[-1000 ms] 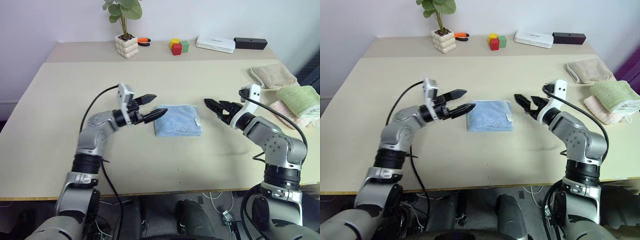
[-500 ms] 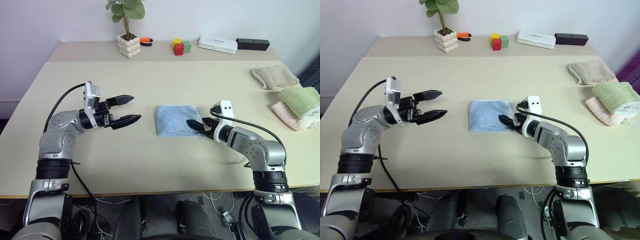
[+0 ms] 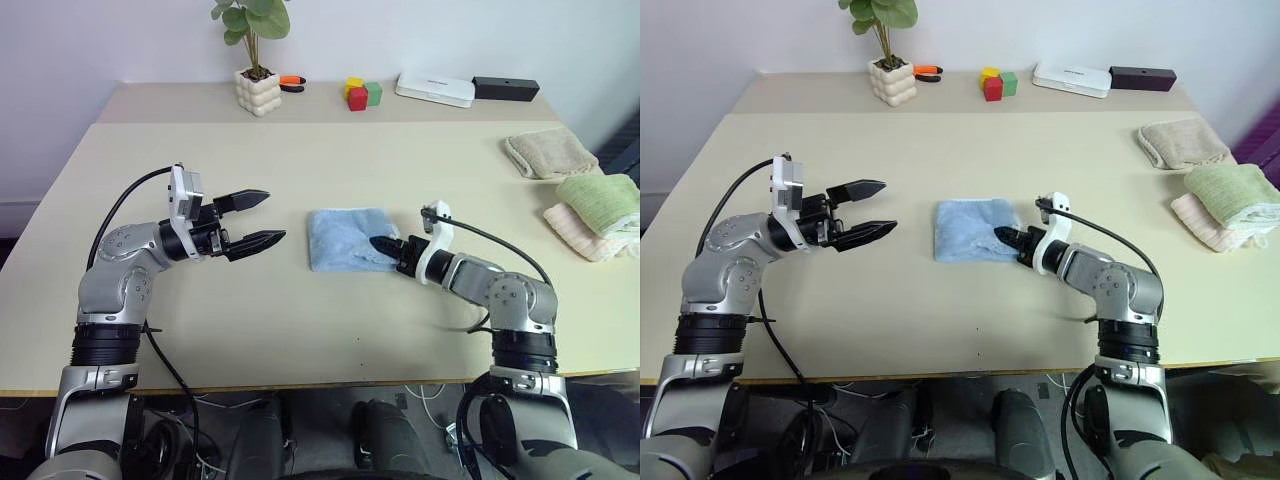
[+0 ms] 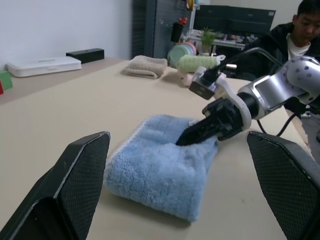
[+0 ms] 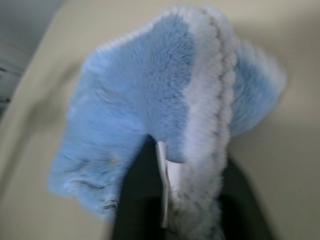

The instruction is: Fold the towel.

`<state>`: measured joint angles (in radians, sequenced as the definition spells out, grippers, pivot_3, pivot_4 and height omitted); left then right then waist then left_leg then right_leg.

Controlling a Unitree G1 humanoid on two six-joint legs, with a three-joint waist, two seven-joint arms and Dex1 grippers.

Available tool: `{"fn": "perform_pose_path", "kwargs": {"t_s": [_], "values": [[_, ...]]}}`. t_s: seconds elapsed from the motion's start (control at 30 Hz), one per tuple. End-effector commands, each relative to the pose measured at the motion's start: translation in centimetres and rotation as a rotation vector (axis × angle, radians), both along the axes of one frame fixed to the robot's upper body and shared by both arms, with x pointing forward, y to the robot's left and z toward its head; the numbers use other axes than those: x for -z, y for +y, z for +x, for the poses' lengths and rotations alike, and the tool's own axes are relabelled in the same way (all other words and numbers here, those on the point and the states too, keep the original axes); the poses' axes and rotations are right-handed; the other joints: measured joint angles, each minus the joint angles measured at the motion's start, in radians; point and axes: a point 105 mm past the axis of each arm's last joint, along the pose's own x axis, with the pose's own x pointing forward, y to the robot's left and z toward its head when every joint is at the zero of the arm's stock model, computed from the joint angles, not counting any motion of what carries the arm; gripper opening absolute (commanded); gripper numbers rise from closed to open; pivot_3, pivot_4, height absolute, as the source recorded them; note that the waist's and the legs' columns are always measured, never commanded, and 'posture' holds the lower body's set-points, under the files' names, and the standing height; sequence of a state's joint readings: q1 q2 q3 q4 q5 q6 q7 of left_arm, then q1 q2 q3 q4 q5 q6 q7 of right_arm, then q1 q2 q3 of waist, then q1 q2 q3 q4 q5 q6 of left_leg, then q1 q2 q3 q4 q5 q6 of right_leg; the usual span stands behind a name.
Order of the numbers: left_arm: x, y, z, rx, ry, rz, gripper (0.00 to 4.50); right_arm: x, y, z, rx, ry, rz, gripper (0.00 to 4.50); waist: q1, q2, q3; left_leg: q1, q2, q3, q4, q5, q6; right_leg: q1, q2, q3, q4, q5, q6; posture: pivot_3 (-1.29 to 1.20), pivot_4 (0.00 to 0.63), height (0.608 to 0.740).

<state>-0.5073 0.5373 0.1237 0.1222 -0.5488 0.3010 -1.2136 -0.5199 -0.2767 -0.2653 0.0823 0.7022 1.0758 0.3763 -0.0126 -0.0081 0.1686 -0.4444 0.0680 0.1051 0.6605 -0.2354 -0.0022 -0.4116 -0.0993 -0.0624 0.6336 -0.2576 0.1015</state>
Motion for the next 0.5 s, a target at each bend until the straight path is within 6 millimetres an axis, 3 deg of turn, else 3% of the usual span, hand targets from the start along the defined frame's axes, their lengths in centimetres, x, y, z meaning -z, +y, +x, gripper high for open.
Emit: {"fn": "perform_pose_path", "kwargs": {"t_s": [0.03, 0.17, 0.3, 0.43, 0.5], "values": [[-1.0, -0.5, 0.2, 0.012, -0.037, -0.030, 4.50, -2.5, -1.5, 1.0, 0.075, -0.072, 0.074, 0.05, 0.001, 0.000, 0.000, 0.000, 0.000, 0.000, 0.000, 0.000, 0.000, 0.000, 0.000, 0.000, 0.000, 0.000, 0.000, 0.00, 0.150, 0.735], [-0.7, -1.3, 0.7, 0.023, -0.034, -0.044, 4.50, -4.0, -4.9, 2.0, 0.261, -0.121, 0.148, 0.05, 0.002, 0.000, 0.000, 0.000, 0.000, 0.000, 0.000, 0.000, 0.000, 0.000, 0.000, 0.000, 0.000, 0.000, 0.000, 0.00, 0.150, 0.735], [-0.7, -2.7, 1.3, 0.047, -0.043, -0.071, 4.50, -4.7, -10.4, 1.8, 0.572, -0.162, 0.204, 0.05, 0.003, 0.000, 0.000, 0.000, 0.000, 0.000, 0.000, 0.000, 0.000, 0.000, 0.000, 0.000, 0.000, 0.000, 0.000, 0.00, 0.150, 0.735], [-0.7, -3.8, 1.8, 0.095, -0.046, -0.094, 4.50, -3.7, -15.9, -1.4, 0.957, -0.148, 0.296, 0.05, 0.004, 0.000, 0.000, 0.000, 0.000, 0.000, -0.001, 0.000, 0.000, 0.000, 0.000, 0.000, 0.000, 0.000, 0.000, 0.00, 0.150, 0.735], [-0.7, -3.9, 2.3, 0.112, -0.045, -0.095, 4.50, -2.6, -16.8, -3.8, 1.121, -0.139, 0.354, 0.05, 0.003, 0.000, 0.000, 0.000, 0.000, 0.000, -0.001, 0.000, -0.001, 0.000, 0.000, 0.000, 0.000, 0.000, 0.000, 0.00, 0.150, 0.735]]}}
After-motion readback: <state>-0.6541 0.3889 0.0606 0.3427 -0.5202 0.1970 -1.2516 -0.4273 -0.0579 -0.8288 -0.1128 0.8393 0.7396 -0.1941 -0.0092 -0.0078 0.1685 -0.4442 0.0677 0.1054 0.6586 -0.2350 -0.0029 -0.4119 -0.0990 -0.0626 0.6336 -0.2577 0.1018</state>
